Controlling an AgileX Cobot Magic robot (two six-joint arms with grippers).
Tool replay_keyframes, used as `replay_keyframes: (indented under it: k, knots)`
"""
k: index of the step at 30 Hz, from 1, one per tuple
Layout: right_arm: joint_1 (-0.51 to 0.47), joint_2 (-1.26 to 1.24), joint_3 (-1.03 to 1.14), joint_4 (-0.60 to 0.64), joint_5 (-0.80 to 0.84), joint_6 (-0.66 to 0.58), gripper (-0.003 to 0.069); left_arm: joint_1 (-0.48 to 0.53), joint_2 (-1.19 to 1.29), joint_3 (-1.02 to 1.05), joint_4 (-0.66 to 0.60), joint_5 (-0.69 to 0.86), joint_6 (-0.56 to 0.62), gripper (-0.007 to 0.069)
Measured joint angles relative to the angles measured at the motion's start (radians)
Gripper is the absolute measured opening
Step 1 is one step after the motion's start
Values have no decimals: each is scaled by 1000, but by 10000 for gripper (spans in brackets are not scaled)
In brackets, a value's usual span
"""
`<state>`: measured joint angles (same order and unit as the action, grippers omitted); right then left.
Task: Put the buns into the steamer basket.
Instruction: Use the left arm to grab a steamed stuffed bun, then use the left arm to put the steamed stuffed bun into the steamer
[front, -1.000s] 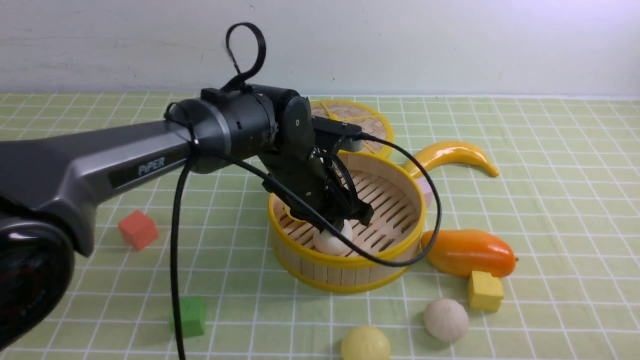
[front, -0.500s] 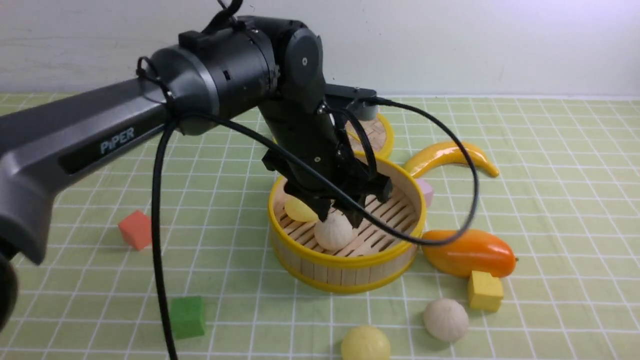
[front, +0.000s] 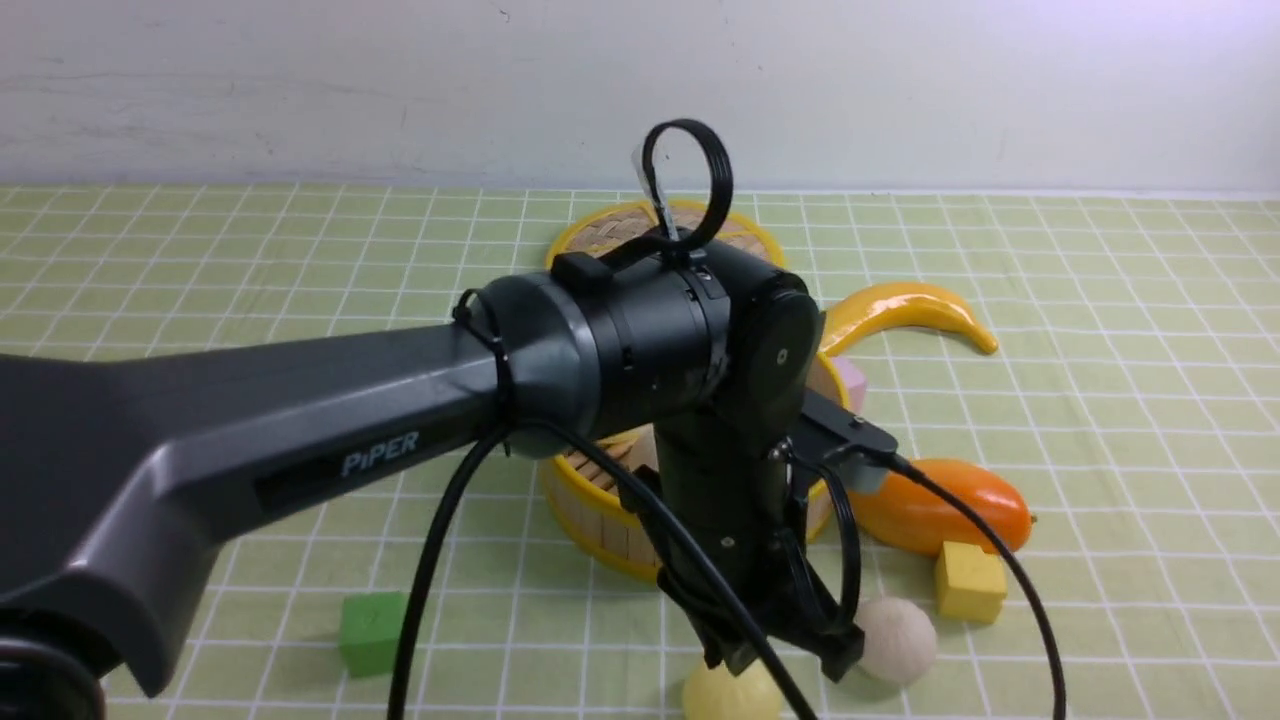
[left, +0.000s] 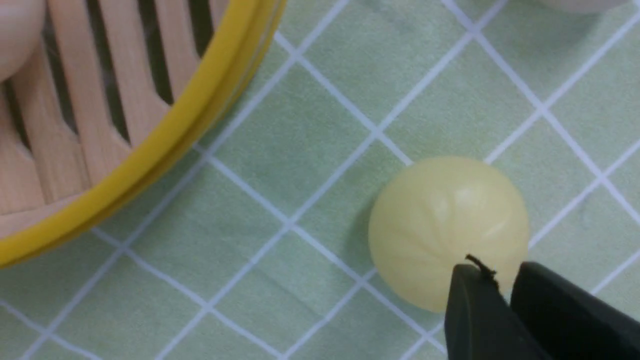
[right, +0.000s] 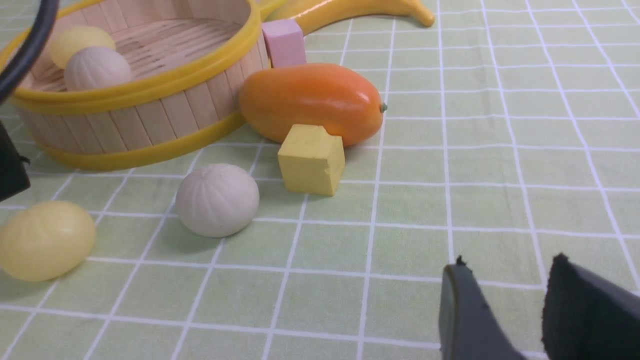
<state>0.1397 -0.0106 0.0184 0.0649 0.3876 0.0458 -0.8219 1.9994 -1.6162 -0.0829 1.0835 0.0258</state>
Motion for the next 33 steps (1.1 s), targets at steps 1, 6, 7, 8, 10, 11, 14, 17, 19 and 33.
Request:
replay_keyframes:
  k: [1,6,7,8,10,11,14,17,19,33]
  knots:
    - [0,0,0,0,0,0,239,4,4,0,0,-4,0,167]
    - [0,0,0,0,0,0,239,7,30,0,-1,-29,0,291]
    - [0,0,0,0,0,0,239,7,41,0,0,-38,0,316]
    - [0,0,0,0,0,0,239,7,52,0,5,-44,0,328]
    - [0,0,0,0,0,0,239,7,65,0,20,-52,0,332]
    - [0,0,0,0,0,0,239,7,70,0,26,-56,0,329]
    - [0,0,0,0,0,0,239,7,76,0,36,-60,-5,292]
    - [0,0,0,0,0,0,239,7,76,0,35,-60,-13,174]
    - [0,0,0,0,0,0,239,7,76,0,31,-58,-16,62]
    - [0,0,0,0,0,0,239,15,-17,-202,45,-37,-14,-13]
